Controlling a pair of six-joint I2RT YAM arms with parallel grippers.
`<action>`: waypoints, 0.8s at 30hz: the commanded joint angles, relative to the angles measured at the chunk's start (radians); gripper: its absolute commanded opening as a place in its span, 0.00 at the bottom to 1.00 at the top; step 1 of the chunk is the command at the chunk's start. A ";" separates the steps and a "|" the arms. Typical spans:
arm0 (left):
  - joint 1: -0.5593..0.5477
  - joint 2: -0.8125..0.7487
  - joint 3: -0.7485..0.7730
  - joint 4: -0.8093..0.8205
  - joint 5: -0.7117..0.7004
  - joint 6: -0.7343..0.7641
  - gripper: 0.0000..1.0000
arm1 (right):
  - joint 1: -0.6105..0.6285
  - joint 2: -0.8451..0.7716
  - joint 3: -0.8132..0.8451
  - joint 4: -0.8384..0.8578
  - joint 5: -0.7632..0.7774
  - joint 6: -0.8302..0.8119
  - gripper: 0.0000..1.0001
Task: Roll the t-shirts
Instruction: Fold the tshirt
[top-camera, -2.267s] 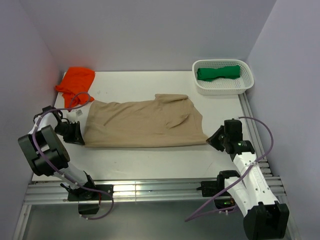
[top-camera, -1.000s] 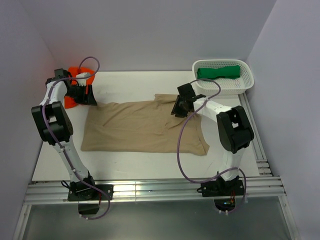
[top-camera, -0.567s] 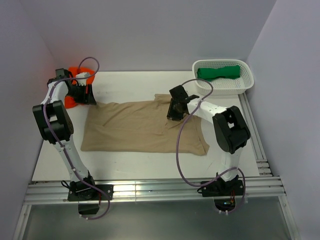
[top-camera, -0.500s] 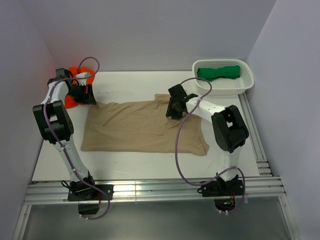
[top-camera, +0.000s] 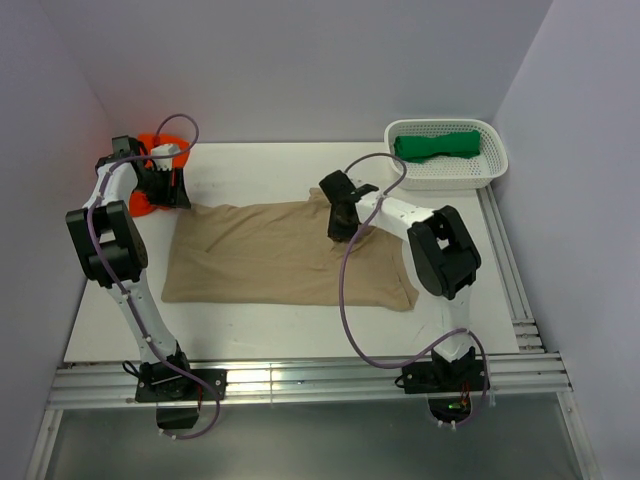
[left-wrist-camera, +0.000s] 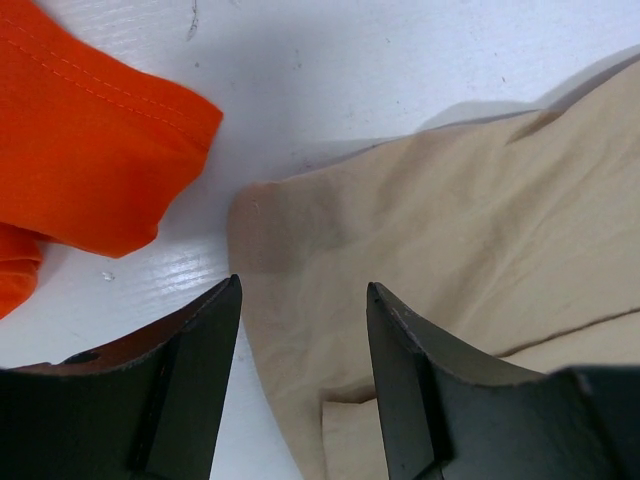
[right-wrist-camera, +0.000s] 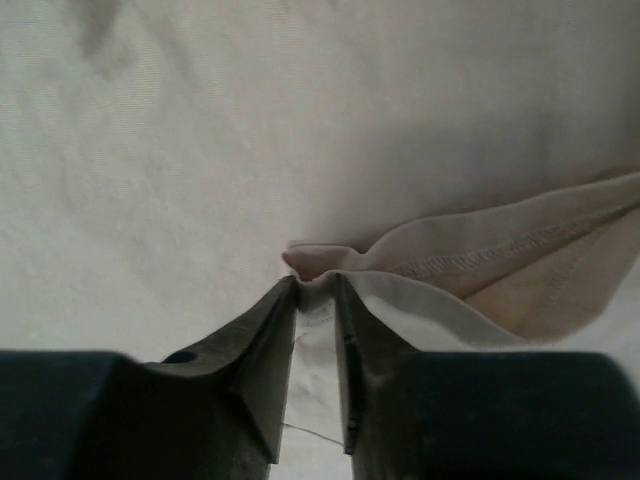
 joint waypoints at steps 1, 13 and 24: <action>-0.008 0.012 0.030 0.029 -0.019 -0.017 0.59 | 0.015 0.008 0.056 -0.045 0.062 -0.016 0.28; -0.034 0.040 0.039 0.074 -0.090 -0.046 0.58 | 0.038 -0.008 0.059 0.019 0.054 -0.044 0.04; -0.054 0.080 0.077 0.103 -0.056 -0.094 0.53 | 0.038 -0.042 -0.002 0.085 0.061 -0.053 0.17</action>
